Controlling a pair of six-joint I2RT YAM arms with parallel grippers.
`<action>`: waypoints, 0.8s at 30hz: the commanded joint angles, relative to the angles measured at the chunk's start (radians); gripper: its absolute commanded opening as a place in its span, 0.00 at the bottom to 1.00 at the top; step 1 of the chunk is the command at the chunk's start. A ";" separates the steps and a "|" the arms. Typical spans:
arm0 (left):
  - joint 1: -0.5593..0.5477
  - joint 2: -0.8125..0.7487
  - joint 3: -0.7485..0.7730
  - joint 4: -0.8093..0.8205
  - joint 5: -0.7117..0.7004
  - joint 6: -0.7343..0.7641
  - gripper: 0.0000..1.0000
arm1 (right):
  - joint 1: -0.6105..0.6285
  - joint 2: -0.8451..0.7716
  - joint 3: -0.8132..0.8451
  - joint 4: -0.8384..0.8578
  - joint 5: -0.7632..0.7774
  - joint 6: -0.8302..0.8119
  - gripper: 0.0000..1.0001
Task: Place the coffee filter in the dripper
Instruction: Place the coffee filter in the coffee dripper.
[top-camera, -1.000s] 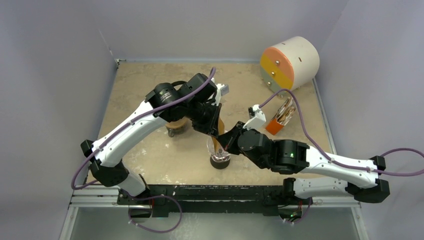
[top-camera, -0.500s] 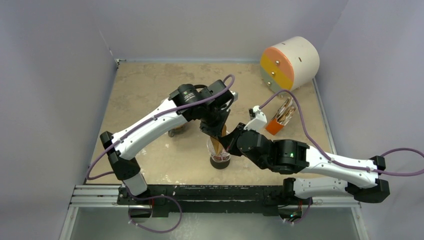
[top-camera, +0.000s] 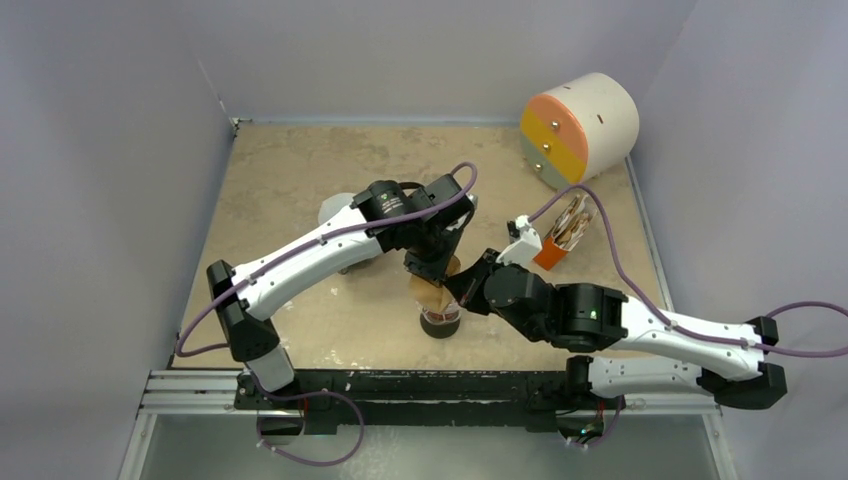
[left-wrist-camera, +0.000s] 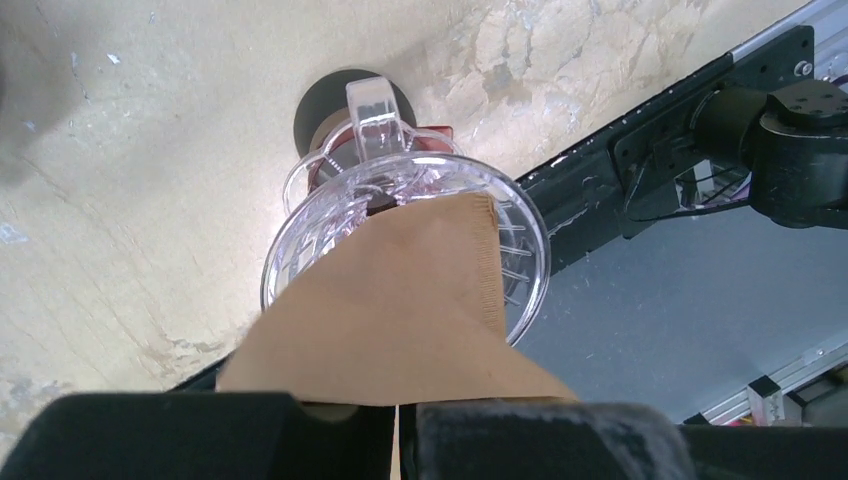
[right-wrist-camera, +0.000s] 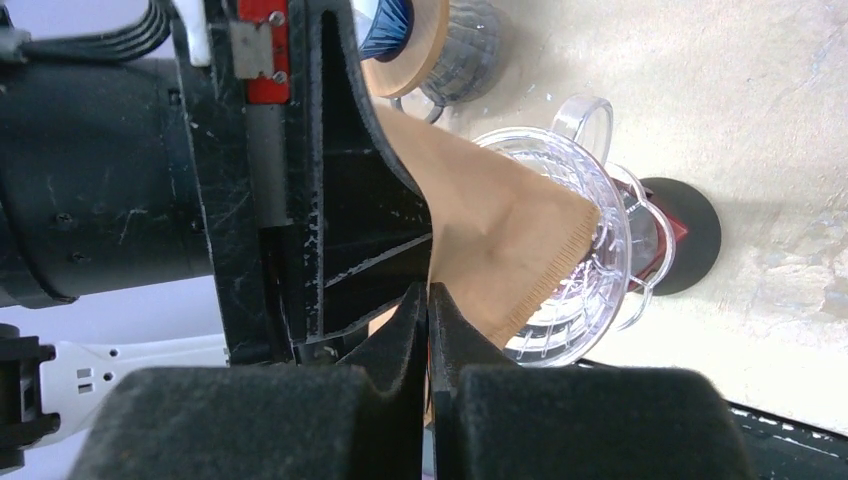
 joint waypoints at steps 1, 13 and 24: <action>-0.006 -0.107 -0.073 0.097 -0.022 -0.063 0.01 | 0.007 -0.043 -0.031 0.033 0.022 0.044 0.00; -0.005 -0.121 -0.124 0.155 -0.004 -0.101 0.07 | 0.008 -0.042 -0.077 0.078 0.005 0.058 0.00; -0.005 -0.133 -0.173 0.167 -0.023 -0.148 0.19 | 0.008 -0.034 -0.083 0.104 0.008 0.058 0.00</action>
